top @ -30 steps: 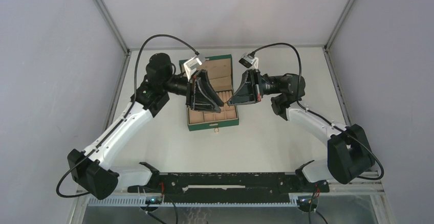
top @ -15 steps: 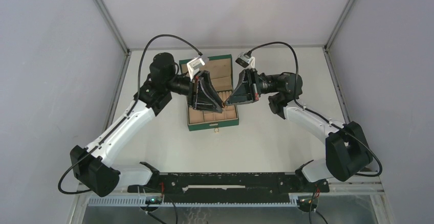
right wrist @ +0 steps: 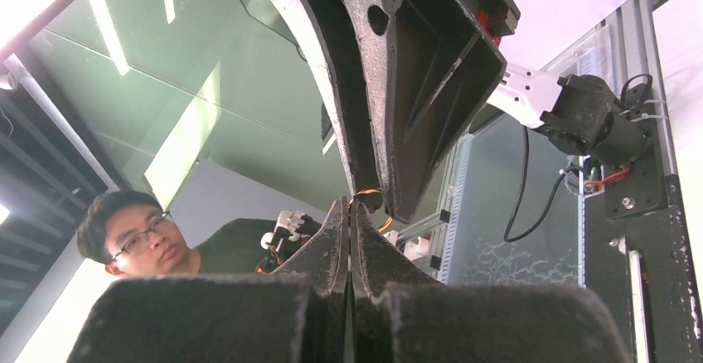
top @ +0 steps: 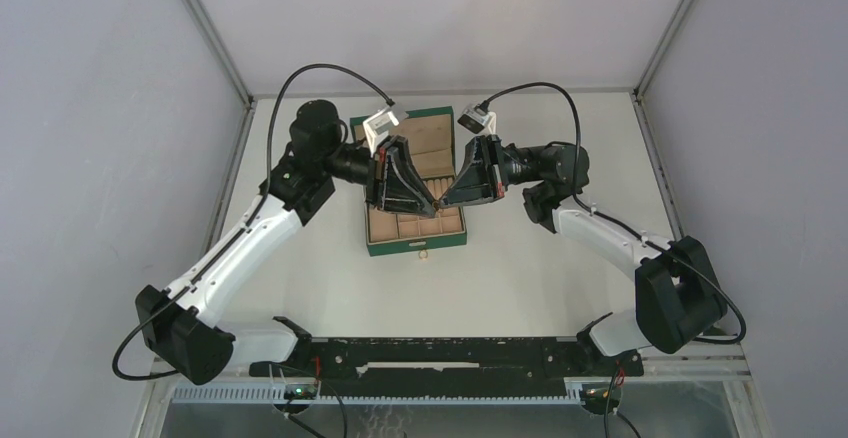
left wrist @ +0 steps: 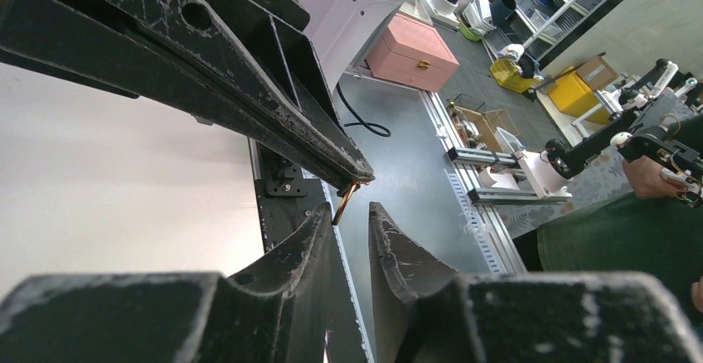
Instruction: Organize the mixed jewelry
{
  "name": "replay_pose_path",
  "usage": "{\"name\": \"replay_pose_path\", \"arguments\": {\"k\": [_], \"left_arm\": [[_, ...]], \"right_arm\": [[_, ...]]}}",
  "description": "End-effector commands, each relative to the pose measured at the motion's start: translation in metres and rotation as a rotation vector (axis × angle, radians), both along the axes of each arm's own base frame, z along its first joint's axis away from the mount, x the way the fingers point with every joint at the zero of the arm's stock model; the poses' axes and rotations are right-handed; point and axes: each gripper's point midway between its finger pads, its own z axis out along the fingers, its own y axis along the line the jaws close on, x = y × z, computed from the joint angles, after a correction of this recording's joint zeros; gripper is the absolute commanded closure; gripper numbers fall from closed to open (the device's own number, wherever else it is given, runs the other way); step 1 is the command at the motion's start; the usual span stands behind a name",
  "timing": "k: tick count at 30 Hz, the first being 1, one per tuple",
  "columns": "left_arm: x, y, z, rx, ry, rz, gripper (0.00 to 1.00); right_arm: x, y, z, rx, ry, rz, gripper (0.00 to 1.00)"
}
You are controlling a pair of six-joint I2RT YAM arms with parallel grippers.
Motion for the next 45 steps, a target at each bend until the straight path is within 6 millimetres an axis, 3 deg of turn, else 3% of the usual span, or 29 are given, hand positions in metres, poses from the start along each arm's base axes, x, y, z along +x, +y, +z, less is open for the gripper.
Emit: {"name": "replay_pose_path", "arguments": {"k": [1, 8, 15, 23, 28, 39, 45], "left_arm": [[-0.009, 0.002, 0.025, -0.053, -0.088, -0.038, 0.74], [-0.007, 0.001, 0.023, -0.047, -0.077, -0.033, 0.81], [-0.005, 0.0, 0.024, -0.04, -0.057, -0.026, 1.0], [-0.008, 0.001, 0.023, -0.021, -0.007, -0.038, 1.0], [-0.007, 0.001, 0.02, -0.01, 0.018, -0.029, 1.0], [0.001, -0.004, 0.015, 0.013, 0.078, 0.027, 1.0], [0.007, -0.007, 0.011, 0.026, 0.107, 0.051, 1.0]], "right_arm": [[-0.01, -0.003, 0.015, 0.071, -0.118, 0.012, 1.0], [-0.009, -0.002, 0.014, 0.07, -0.116, 0.012, 1.0], [-0.009, -0.003, 0.014, 0.063, -0.112, 0.014, 1.0], [0.007, -0.008, -0.008, -0.124, -0.151, -0.123, 0.61], [0.009, -0.021, -0.009, -0.175, -0.171, -0.182, 0.48], [0.022, -0.028, -0.01, -0.317, -0.249, -0.443, 0.44], [0.019, -0.027, -0.003, -0.326, -0.288, -0.468, 0.42]]}}
